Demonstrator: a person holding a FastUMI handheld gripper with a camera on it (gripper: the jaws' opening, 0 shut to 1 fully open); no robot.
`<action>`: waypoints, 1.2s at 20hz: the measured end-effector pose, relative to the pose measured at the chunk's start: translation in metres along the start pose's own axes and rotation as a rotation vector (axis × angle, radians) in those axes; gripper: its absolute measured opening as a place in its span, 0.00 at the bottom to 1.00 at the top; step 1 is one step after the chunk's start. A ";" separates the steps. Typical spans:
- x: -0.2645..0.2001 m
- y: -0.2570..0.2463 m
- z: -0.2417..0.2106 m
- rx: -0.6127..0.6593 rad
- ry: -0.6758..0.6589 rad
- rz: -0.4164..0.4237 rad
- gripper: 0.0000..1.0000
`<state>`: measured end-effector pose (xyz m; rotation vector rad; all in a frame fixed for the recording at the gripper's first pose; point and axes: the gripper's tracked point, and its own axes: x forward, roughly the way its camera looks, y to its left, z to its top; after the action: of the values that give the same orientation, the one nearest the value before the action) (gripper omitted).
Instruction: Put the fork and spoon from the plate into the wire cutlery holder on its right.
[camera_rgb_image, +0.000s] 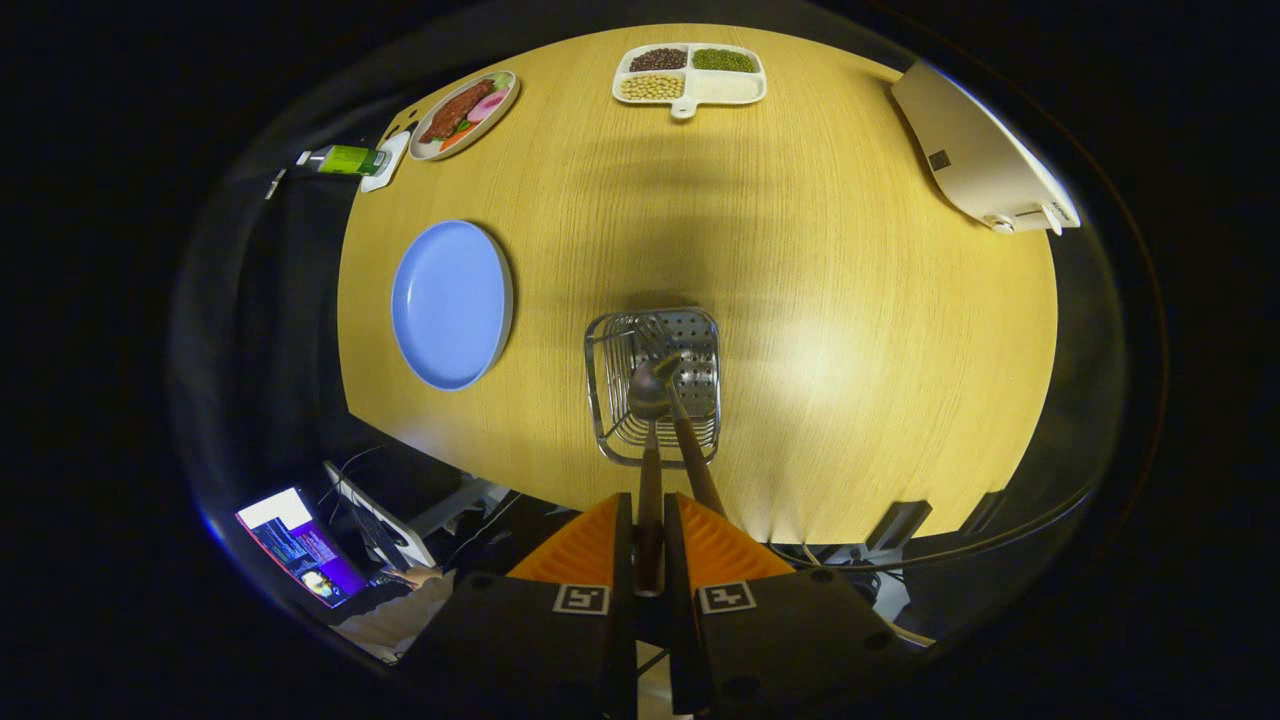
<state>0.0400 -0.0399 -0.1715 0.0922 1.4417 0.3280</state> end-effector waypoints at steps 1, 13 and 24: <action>-0.003 0.003 0.003 -0.004 -0.018 0.007 0.28; -0.065 0.064 0.014 -0.102 -0.361 0.117 0.99; -0.151 0.092 0.023 -0.156 -0.868 0.090 0.99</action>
<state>0.0334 0.0090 0.0000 0.1504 0.5521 0.4059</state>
